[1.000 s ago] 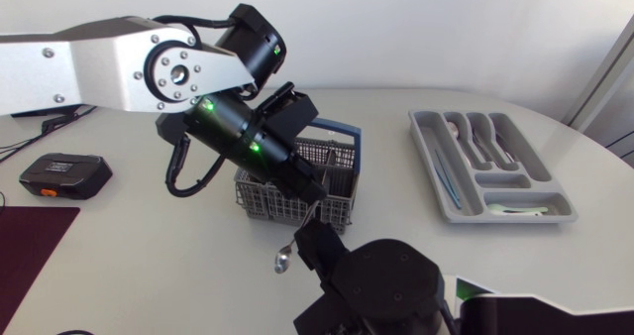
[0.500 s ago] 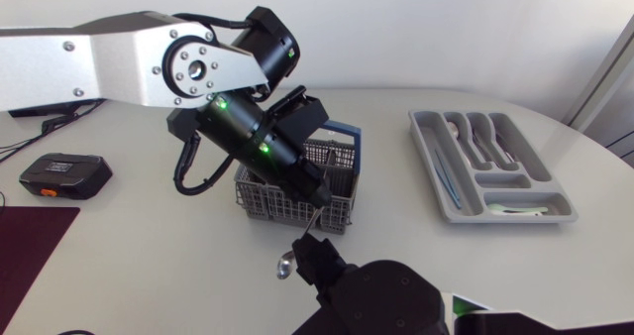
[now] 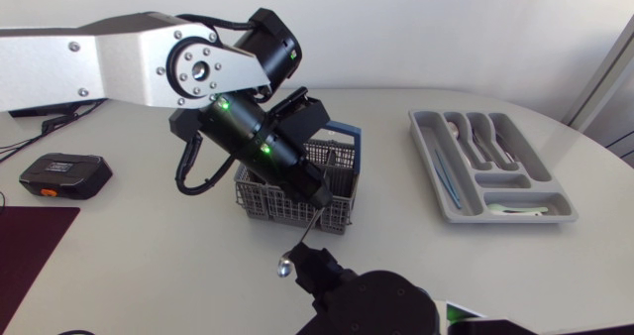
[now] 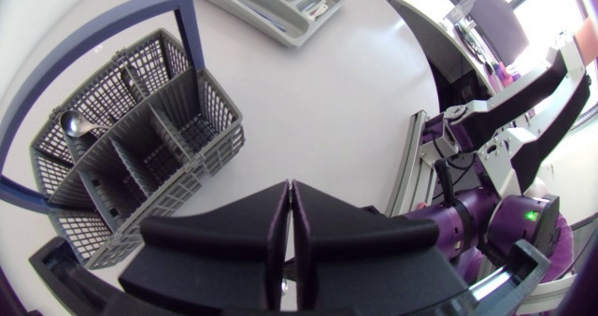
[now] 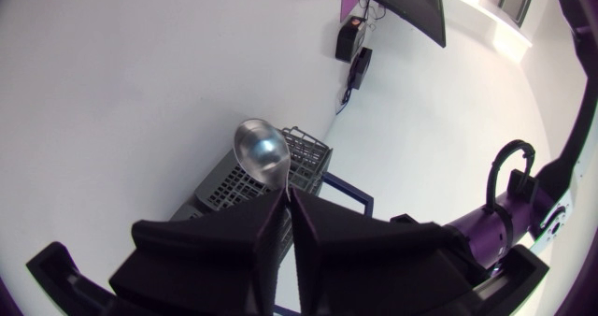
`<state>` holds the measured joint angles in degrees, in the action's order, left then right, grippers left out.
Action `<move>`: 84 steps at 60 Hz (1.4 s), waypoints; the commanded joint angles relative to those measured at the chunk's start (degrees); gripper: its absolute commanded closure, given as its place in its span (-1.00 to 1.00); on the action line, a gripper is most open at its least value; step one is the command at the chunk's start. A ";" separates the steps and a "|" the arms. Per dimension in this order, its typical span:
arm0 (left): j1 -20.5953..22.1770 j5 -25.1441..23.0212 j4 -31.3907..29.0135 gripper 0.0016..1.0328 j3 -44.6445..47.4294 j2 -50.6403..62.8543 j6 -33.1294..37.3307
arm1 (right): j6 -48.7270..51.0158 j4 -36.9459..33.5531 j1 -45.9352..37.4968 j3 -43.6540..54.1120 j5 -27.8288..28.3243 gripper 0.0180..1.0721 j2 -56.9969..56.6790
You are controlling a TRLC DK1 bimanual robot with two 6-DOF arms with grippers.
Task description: Unload the cutlery basket into the drawer organizer.
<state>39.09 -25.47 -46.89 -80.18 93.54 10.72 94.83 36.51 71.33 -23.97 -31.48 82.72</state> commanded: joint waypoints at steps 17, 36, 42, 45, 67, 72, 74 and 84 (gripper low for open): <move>0.99 -1.68 -3.38 0.93 -1.29 1.39 0.44 | 2.56 1.54 0.04 1.82 -1.21 -0.10 -0.19; 0.99 -1.68 -4.87 0.94 -1.82 1.39 0.97 | 3.08 1.72 0.04 1.64 -2.09 -0.10 -0.10; 1.07 -1.68 -4.87 0.94 -1.82 1.39 0.97 | 3.35 1.81 0.12 1.55 -2.44 0.13 0.34; 1.07 -1.68 -4.87 0.94 -1.91 1.56 0.97 | 3.35 1.90 0.21 1.55 -2.53 0.21 0.51; 1.43 -1.68 -4.87 0.94 -3.14 2.70 0.97 | 3.61 2.16 0.39 1.38 -2.62 0.51 1.48; 1.43 -1.68 -4.87 0.93 -3.84 3.14 0.97 | 3.87 2.16 0.39 1.38 -2.70 0.67 1.66; 1.43 -1.68 -4.87 0.93 -4.10 3.23 0.88 | 3.96 2.16 0.39 1.38 -2.70 0.74 1.66; 0.99 -1.77 -4.79 0.83 -5.16 3.58 0.62 | 3.61 2.07 0.21 1.55 -2.70 0.84 1.57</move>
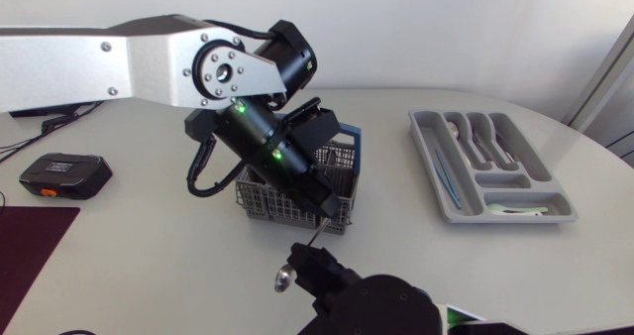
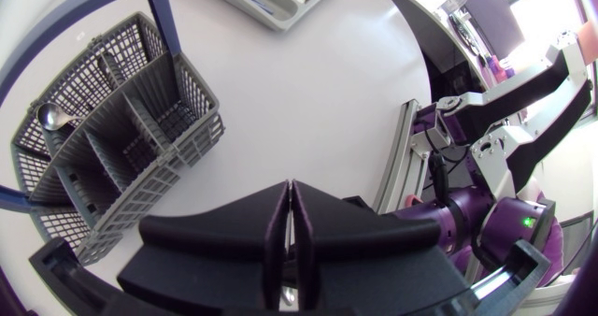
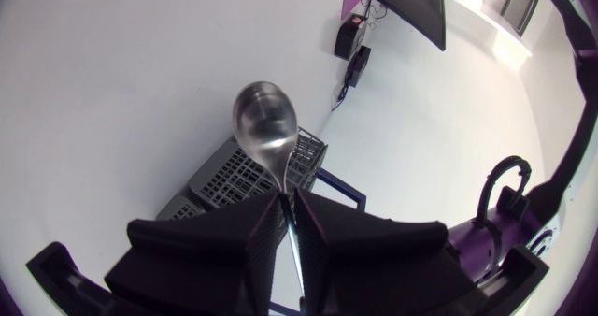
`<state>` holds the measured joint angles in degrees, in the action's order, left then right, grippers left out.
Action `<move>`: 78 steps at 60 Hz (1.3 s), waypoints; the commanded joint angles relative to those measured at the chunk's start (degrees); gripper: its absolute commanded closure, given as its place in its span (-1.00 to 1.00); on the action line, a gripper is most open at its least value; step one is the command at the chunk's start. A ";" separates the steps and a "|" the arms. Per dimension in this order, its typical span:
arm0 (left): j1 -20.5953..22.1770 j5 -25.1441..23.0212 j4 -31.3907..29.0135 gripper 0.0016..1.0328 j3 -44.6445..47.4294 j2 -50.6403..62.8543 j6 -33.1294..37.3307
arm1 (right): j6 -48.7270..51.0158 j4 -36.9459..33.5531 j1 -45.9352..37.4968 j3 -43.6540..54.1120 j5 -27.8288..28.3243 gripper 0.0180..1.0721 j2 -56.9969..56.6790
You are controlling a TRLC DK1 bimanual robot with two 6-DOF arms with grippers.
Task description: Unload the cutlery basket into the drawer organizer.
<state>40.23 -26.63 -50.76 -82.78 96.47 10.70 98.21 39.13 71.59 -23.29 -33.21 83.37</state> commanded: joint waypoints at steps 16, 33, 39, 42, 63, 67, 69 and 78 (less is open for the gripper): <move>-0.76 -0.96 -0.92 0.44 -3.70 0.65 -0.06 | -1.18 -0.55 -0.49 0.61 -1.07 0.86 0.91; -4.90 -2.28 6.38 -0.37 -2.38 -3.92 -2.79 | -5.14 -1.08 -2.69 -1.15 -1.15 0.86 0.56; -6.83 -2.11 12.00 -0.46 0.52 -7.78 -4.28 | -6.98 -1.52 -5.59 -2.29 -0.89 0.86 0.47; -7.80 -2.02 15.25 -0.50 2.28 -9.54 -5.16 | -7.86 -2.05 -6.82 -2.55 -0.45 0.86 0.12; -14.30 1.14 29.32 -0.76 9.22 -20.18 -10.08 | -15.07 -8.37 -10.51 -3.52 0.16 0.86 -4.62; -14.48 2.55 30.46 -0.78 9.92 -21.49 -10.17 | -16.48 -11.19 -11.91 -3.78 0.25 0.86 -6.64; -14.48 3.25 31.16 -0.78 10.45 -22.11 -10.08 | -17.27 -12.94 -12.71 -3.96 0.34 0.86 -7.88; -14.56 6.59 32.66 -0.84 12.65 -23.69 -9.56 | -20.87 -22.79 -18.42 -5.01 4.30 0.86 -14.03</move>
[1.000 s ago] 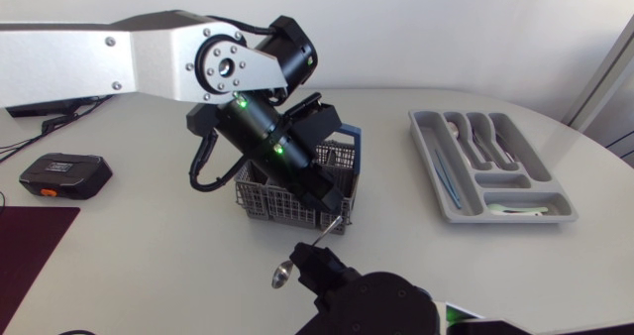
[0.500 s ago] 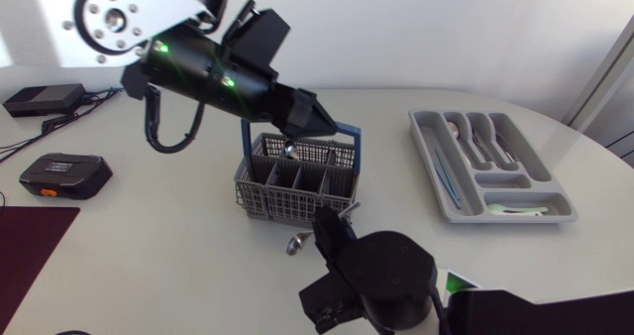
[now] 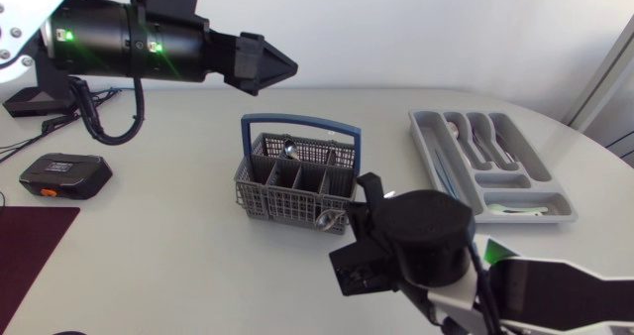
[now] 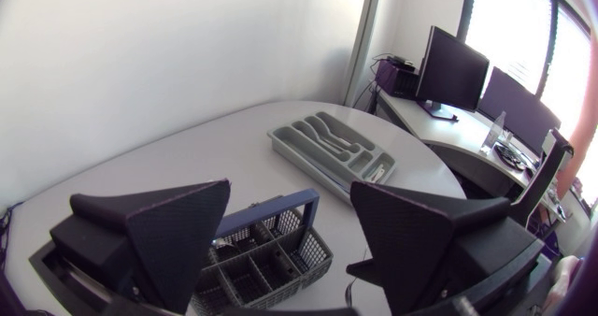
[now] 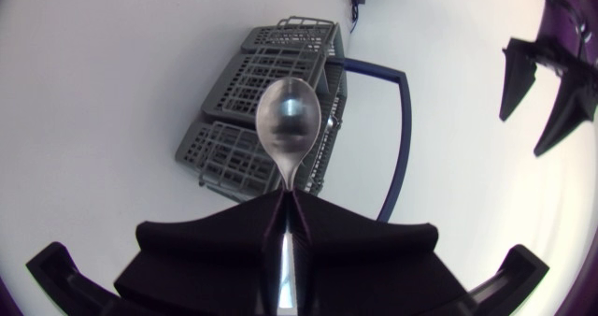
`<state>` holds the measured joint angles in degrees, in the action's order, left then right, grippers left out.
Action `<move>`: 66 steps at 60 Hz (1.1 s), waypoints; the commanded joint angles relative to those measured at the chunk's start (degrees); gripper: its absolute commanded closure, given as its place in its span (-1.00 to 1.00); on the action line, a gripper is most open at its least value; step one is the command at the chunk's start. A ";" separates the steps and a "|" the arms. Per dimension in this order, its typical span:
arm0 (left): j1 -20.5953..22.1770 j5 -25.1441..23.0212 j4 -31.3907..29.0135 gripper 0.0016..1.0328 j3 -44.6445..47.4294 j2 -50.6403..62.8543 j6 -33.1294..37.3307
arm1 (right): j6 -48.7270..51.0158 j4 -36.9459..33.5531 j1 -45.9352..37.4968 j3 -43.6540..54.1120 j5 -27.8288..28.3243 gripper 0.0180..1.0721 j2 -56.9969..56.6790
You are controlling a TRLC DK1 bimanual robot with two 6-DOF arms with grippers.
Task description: Unload the cutlery basket into the drawer organizer.
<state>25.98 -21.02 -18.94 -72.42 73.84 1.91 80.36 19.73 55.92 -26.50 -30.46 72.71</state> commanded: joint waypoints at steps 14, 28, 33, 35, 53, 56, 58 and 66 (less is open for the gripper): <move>-0.23 7.13 2.94 -0.84 5.89 -3.09 2.31 | -5.91 -18.06 -18.92 -6.55 15.52 0.86 -8.90; -1.89 8.80 4.26 -0.84 8.61 -4.50 4.24 | -4.42 -28.51 -36.41 -10.68 30.90 0.86 -9.25; -2.77 8.80 4.44 -0.84 9.23 -4.94 4.77 | -2.40 -31.24 -41.07 -11.29 34.41 0.86 -9.16; -3.04 8.97 4.61 -0.84 9.58 -5.11 5.21 | -1.34 -32.21 -43.09 -11.38 35.91 0.86 -9.16; -4.44 11.17 6.81 -0.89 13.80 -6.78 7.84 | 10.52 -38.01 -61.37 -13.84 45.22 0.86 -3.71; -4.44 11.26 7.07 -0.89 14.50 -7.13 8.28 | 12.54 -38.71 -64.36 -14.54 46.63 0.86 -2.22; -4.44 11.35 7.34 -0.89 15.03 -7.31 8.55 | 13.86 -38.80 -66.12 -14.89 47.24 0.86 -1.25; -4.80 11.70 7.78 -0.89 16.09 -7.66 8.81 | 18.78 -38.80 -72.88 -16.74 49.00 0.86 4.37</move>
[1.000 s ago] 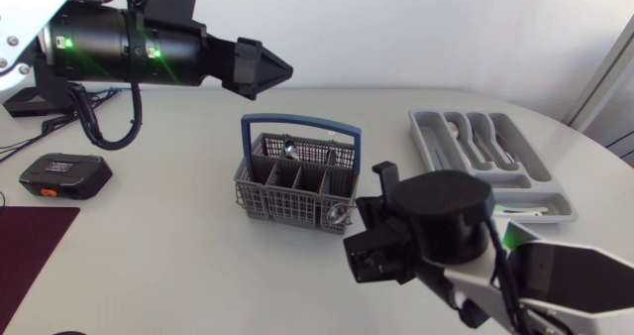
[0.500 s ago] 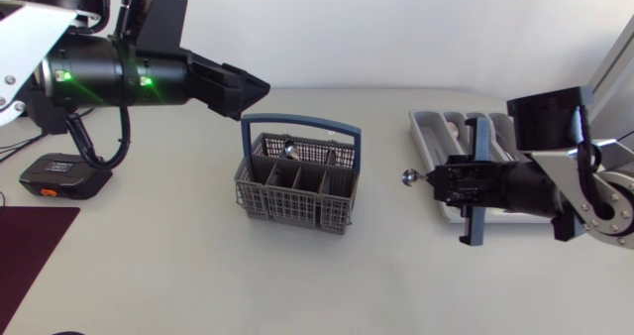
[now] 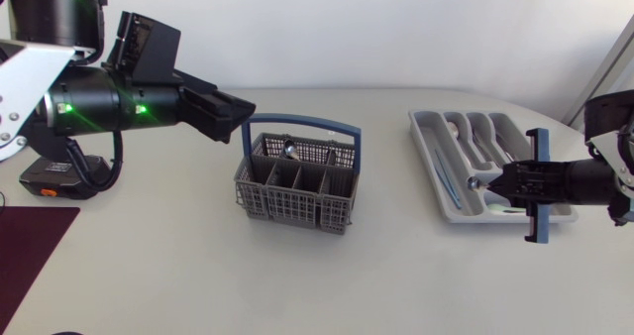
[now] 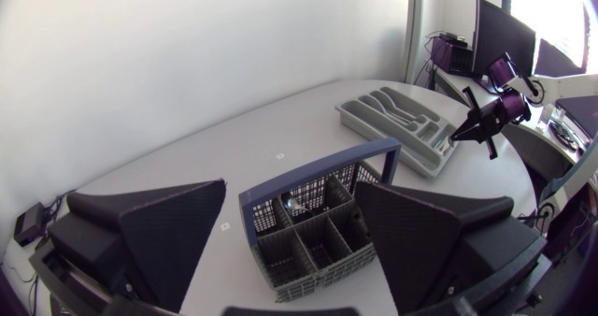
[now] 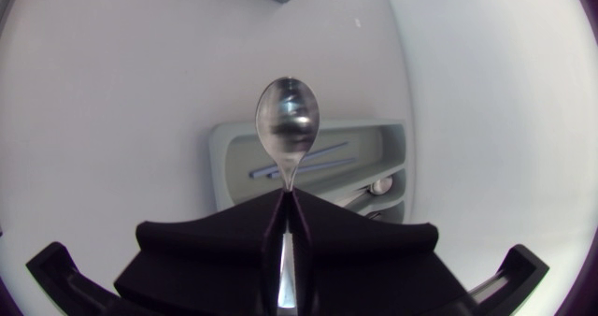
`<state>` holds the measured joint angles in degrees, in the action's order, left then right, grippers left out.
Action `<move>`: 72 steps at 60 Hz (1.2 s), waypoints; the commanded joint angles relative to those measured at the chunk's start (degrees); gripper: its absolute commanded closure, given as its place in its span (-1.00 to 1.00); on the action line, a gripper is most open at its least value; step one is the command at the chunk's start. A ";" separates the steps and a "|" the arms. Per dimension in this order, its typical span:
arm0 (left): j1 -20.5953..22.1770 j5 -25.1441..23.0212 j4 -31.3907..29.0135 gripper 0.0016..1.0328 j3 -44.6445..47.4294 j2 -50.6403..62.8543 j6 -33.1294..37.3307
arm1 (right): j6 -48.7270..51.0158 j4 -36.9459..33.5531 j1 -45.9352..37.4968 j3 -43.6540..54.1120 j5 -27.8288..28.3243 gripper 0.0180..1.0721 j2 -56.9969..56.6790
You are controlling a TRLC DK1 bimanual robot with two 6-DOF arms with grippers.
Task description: Unload the cutlery basket into the drawer organizer.
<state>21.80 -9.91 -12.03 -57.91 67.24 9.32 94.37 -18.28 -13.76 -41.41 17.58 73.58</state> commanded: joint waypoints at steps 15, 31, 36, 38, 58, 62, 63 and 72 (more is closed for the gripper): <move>-1.68 0.60 1.40 -0.90 3.07 -1.24 1.66 | 11.54 -0.79 -12.78 -9.48 1.84 0.86 17.03; -1.85 0.68 1.66 -0.90 4.38 -1.41 2.02 | 14.62 -1.14 -15.68 -12.91 -0.18 0.86 25.30; -1.85 0.68 1.66 -0.89 5.18 -1.41 2.46 | 14.70 -1.14 -15.86 -13.44 -0.53 0.85 27.05; -1.94 0.68 1.57 -0.90 5.62 -1.41 2.81 | 14.62 -1.14 -15.86 -13.44 -0.62 0.85 27.49; -5.02 0.68 1.75 -0.89 7.99 -1.06 4.56 | 14.09 2.55 -15.24 -11.41 -0.80 -0.07 24.94; -6.07 0.68 1.66 -0.89 8.43 -1.24 4.92 | 12.16 1.50 -14.72 -11.24 -0.62 -0.15 22.48; -6.16 0.68 1.66 -0.89 8.52 -1.32 5.00 | 11.72 0.97 -14.54 -11.24 -0.62 -0.15 21.78; -6.60 0.68 1.22 -0.86 10.19 -1.15 5.71 | 3.10 -2.72 -10.15 -11.15 0.08 -0.17 14.31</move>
<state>15.75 -9.30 -10.59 -49.74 66.65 13.63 102.39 -19.77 -26.63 -53.39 16.75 92.09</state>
